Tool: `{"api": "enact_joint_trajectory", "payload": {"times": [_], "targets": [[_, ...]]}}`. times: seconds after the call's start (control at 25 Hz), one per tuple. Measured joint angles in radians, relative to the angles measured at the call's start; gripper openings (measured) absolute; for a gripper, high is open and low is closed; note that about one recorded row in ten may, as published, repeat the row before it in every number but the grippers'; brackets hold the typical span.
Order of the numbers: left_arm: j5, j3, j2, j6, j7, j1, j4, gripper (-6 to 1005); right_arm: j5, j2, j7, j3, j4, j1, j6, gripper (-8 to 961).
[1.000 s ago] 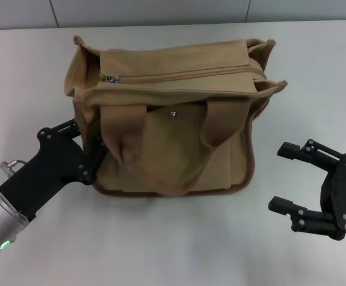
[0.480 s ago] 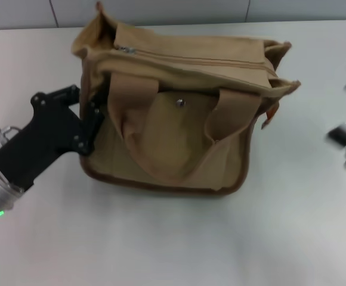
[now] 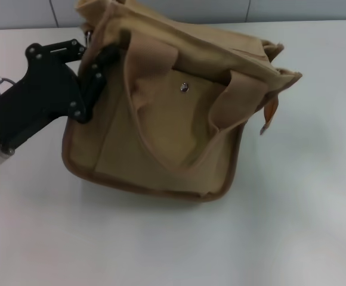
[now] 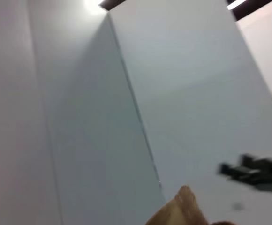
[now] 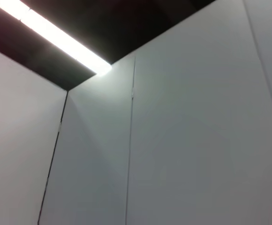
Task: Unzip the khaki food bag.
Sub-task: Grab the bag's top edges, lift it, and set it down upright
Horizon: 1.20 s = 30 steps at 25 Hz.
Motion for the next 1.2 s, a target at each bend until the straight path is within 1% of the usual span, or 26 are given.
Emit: {"api": "enact_joint_trajectory", "payload": {"times": [0.04, 0.12, 0.16, 0.2, 0.24, 0.36, 0.4, 0.48, 0.56, 0.6, 0.68, 0.8, 0.88, 0.96, 1.0, 1.04, 1.16, 1.2], "targets": [[0.000, 0.000, 0.000, 0.000, 0.000, 0.000, 0.000, 89, 0.000, 0.000, 0.000, 0.000, 0.000, 0.000, 0.000, 839], [0.001, 0.013, 0.001, 0.000, -0.012, -0.007, 0.019, 90, -0.001, 0.000, 0.000, -0.045, 0.003, 0.063, 0.087, 839], [0.001, 0.017, 0.002, 0.000, -0.015, -0.010, 0.026, 90, -0.001, 0.000, 0.000, -0.061, 0.003, 0.080, 0.115, 839], [0.001, 0.021, 0.002, -0.001, -0.018, -0.015, 0.037, 91, -0.001, 0.000, 0.010, -0.113, 0.002, 0.130, 0.184, 839], [0.001, 0.021, 0.002, -0.001, -0.018, -0.015, 0.037, 91, -0.001, 0.000, 0.010, -0.113, 0.002, 0.130, 0.184, 839], [0.001, 0.026, 0.004, -0.004, -0.027, -0.028, 0.043, 92, 0.002, 0.000, 0.036, -0.191, -0.004, 0.178, 0.240, 839], [0.001, 0.031, 0.006, -0.005, -0.031, -0.036, 0.047, 93, 0.005, 0.000, 0.063, -0.242, -0.007, 0.202, 0.263, 839], [0.001, 0.035, 0.007, -0.006, -0.031, -0.038, 0.051, 93, 0.006, 0.000, 0.071, -0.257, -0.007, 0.208, 0.269, 839], [0.001, 0.045, 0.007, -0.006, -0.031, -0.040, 0.062, 94, 0.007, 0.001, 0.086, -0.293, -0.008, 0.223, 0.285, 839], [0.001, 0.053, 0.006, -0.007, -0.031, -0.041, 0.066, 94, 0.009, 0.001, 0.097, -0.325, -0.008, 0.239, 0.314, 839], [0.001, 0.055, 0.006, -0.008, -0.032, -0.042, 0.067, 95, 0.009, 0.001, 0.102, -0.337, -0.009, 0.244, 0.326, 839], [0.006, 0.057, 0.007, -0.012, -0.031, -0.045, 0.070, 96, 0.009, 0.002, 0.136, -0.400, -0.018, 0.267, 0.374, 839], [0.009, 0.057, 0.007, -0.012, -0.031, -0.047, 0.072, 97, 0.009, 0.002, 0.143, -0.417, -0.019, 0.272, 0.384, 839], [0.016, 0.057, 0.007, -0.014, -0.031, -0.049, 0.078, 98, 0.007, 0.002, 0.161, -0.456, -0.028, 0.278, 0.400, 839], [0.016, 0.057, 0.007, -0.014, -0.031, -0.049, 0.078, 98, 0.005, 0.002, 0.190, -0.509, -0.051, 0.276, 0.424, 839], [0.020, 0.057, 0.006, -0.016, -0.030, -0.049, 0.083, 99, 0.005, 0.002, 0.190, -0.509, -0.051, 0.276, 0.424, 839], [0.024, 0.057, 0.006, -0.019, -0.029, -0.049, 0.084, 100, 0.004, 0.001, 0.243, -0.595, -0.098, 0.251, 0.461, 839], [0.024, 0.055, 0.006, -0.020, -0.028, -0.049, 0.084, 100, 0.005, 0.000, 0.279, -0.648, -0.145, 0.212, 0.467, 839]]}}
